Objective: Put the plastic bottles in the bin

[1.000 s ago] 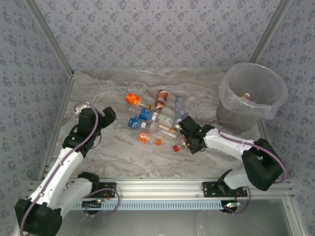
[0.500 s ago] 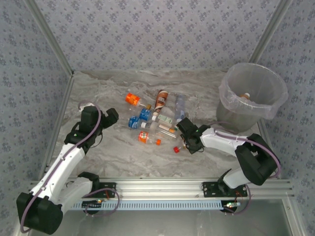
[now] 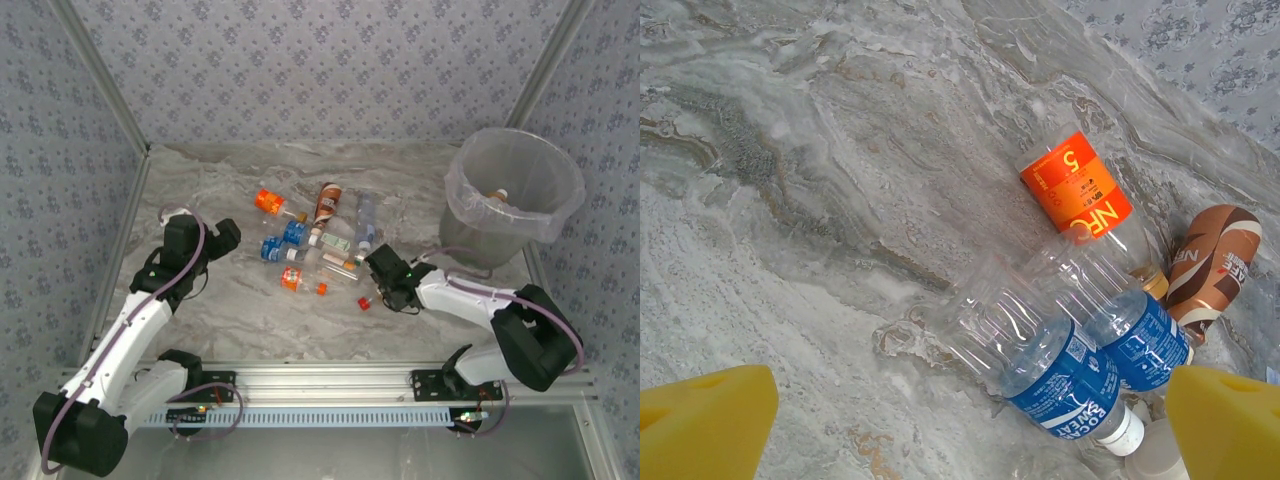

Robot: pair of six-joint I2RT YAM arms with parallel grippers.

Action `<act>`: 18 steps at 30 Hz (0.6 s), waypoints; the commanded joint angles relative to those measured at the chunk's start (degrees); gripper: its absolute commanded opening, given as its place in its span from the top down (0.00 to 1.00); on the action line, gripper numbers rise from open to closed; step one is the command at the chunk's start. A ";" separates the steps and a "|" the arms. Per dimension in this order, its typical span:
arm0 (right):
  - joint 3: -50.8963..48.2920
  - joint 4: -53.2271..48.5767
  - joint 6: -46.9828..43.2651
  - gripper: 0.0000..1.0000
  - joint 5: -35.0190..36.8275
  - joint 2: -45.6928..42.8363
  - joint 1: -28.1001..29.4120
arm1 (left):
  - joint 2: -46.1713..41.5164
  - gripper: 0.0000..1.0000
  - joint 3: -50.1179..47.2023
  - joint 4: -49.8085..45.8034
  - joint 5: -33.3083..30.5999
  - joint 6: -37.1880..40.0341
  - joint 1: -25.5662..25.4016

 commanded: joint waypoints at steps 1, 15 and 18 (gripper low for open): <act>2.54 -3.41 -7.81 0.61 9.90 -4.05 3.14 | -0.05 0.01 1.29 0.68 0.38 1.11 0.41; 14.56 -0.61 -49.72 0.59 20.60 -19.55 5.11 | 0.31 0.01 1.26 1.24 0.40 0.38 0.41; 18.17 -0.54 -58.78 0.59 20.06 -23.18 3.06 | 0.42 0.00 1.26 1.15 0.29 -0.06 0.41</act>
